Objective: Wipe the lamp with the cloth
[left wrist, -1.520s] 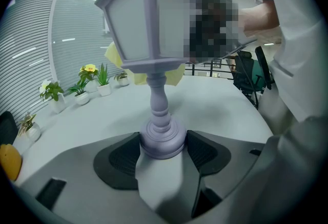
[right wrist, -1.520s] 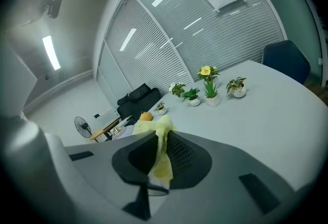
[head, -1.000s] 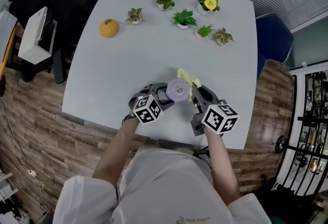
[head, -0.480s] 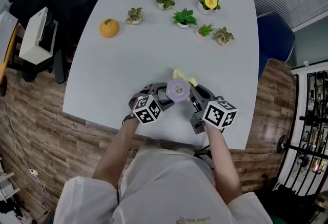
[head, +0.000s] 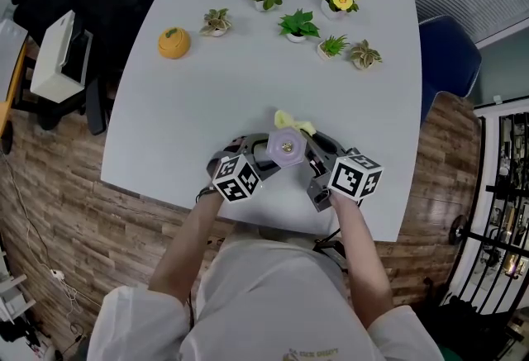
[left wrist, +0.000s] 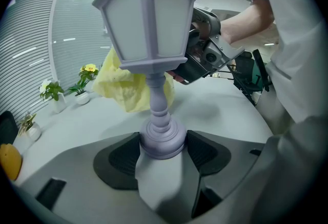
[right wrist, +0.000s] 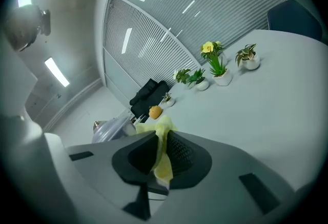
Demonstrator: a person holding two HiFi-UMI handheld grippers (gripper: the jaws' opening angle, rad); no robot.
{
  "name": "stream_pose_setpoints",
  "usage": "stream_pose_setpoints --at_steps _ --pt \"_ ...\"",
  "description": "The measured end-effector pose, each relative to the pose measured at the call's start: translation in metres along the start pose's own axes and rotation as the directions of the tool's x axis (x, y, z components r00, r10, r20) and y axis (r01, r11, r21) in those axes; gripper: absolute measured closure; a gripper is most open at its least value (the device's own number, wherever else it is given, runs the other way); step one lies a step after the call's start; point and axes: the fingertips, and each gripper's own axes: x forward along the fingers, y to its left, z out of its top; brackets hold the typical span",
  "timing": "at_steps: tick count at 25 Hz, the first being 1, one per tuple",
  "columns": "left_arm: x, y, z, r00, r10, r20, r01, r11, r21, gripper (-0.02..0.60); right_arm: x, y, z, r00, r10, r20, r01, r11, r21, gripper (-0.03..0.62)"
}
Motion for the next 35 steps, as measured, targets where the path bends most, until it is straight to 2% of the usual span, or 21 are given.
stream_pose_setpoints --at_steps 13,20,22,35 --pt "0.002 0.001 0.000 1.000 -0.002 0.003 0.002 1.000 0.000 0.285 0.016 0.002 0.011 0.996 0.091 0.003 -0.091 0.996 0.012 0.545" --pt "0.001 0.001 -0.001 1.000 -0.004 0.001 0.004 1.000 0.002 0.285 0.004 0.010 0.025 0.978 0.192 0.082 -0.197 0.979 0.050 0.545" --pt "0.001 0.001 -0.001 1.000 -0.003 0.001 0.003 1.000 0.001 0.285 0.004 0.013 0.024 0.975 0.207 0.078 -0.211 0.977 0.043 0.545" --pt "0.001 0.001 0.000 1.000 -0.003 0.002 0.003 1.000 0.002 0.285 0.013 -0.002 -0.001 0.994 0.105 -0.036 -0.106 0.994 -0.025 0.545"
